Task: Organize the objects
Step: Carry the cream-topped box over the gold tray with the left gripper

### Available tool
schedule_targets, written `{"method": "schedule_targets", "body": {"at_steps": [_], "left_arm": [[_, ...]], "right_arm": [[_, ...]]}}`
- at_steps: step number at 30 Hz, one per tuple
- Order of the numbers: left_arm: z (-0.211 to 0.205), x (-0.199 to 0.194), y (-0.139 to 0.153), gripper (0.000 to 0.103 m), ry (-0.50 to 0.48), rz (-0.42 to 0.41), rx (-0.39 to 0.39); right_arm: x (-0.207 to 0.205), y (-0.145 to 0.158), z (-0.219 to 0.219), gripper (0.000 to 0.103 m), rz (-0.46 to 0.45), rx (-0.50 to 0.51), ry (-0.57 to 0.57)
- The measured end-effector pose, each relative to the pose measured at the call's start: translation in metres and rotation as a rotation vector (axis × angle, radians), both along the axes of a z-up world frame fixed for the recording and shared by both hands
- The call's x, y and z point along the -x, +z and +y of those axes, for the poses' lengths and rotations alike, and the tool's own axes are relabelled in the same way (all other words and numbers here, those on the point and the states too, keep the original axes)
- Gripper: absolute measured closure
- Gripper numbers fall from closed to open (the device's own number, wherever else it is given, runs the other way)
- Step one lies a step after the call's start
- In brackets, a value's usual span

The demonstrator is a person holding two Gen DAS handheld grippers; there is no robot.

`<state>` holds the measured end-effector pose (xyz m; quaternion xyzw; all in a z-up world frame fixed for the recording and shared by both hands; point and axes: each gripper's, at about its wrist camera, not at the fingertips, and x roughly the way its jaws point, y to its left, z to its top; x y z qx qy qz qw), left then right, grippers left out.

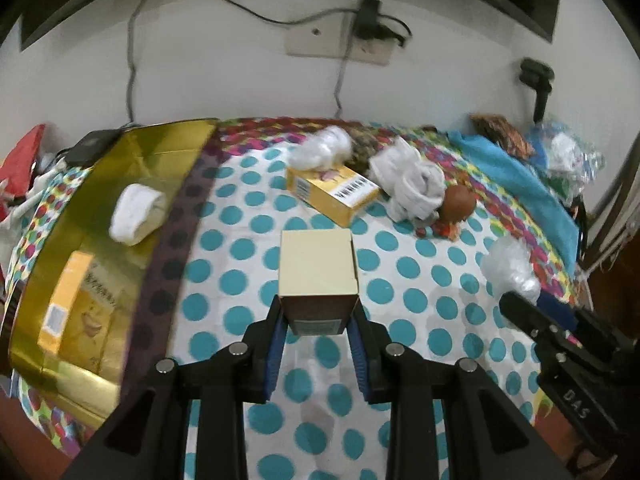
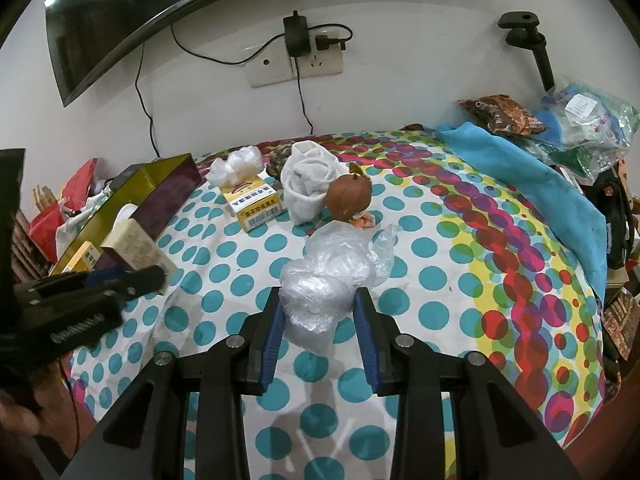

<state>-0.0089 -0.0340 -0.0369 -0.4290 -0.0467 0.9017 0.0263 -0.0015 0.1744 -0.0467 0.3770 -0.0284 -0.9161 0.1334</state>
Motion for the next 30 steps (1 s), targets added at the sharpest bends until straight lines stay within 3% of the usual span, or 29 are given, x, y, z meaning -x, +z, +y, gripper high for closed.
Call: {"method": "schedule_targets", "body": {"at_steps": [15,30], "left_arm": [[-0.090,-0.032,0.037,0.073,0.144,0.055,-0.008],[-0.134,-0.027,-0.008,0.073,0.199,-0.075,0.026]], "right_arm": [[-0.014,0.007,-0.020,0.071,0.013,-0.013,0.028],[-0.021,0.009,-0.034,0.071,0.017,-0.034,0.049]]}}
